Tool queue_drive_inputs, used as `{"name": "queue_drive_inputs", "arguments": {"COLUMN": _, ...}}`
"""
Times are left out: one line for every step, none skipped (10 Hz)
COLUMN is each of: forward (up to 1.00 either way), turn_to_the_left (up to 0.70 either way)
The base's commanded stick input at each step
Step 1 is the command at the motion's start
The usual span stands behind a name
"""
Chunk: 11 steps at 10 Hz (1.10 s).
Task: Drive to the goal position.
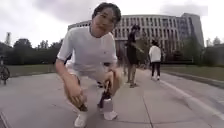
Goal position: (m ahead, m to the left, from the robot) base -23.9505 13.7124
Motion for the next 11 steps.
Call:
{"name": "queue_drive_inputs", "arguments": {"forward": 0.0, "turn_to_the_left": 0.6}}
{"name": "queue_drive_inputs", "arguments": {"forward": 0.0, "turn_to_the_left": 0.6}}
{"name": "queue_drive_inputs", "arguments": {"forward": 0.0, "turn_to_the_left": 0.6}}
{"name": "queue_drive_inputs", "arguments": {"forward": 0.0, "turn_to_the_left": 0.6}}
{"name": "queue_drive_inputs", "arguments": {"forward": 0.0, "turn_to_the_left": 0.6}}
{"name": "queue_drive_inputs", "arguments": {"forward": 0.0, "turn_to_the_left": 0.6}}
{"name": "queue_drive_inputs", "arguments": {"forward": 0.0, "turn_to_the_left": 0.6}}
{"name": "queue_drive_inputs", "arguments": {"forward": 0.0, "turn_to_the_left": 0.6}}
{"name": "queue_drive_inputs", "arguments": {"forward": 0.0, "turn_to_the_left": 0.6}}
{"name": "queue_drive_inputs", "arguments": {"forward": 0.0, "turn_to_the_left": 0.6}}
{"name": "queue_drive_inputs", "arguments": {"forward": 0.0, "turn_to_the_left": 0.6}}
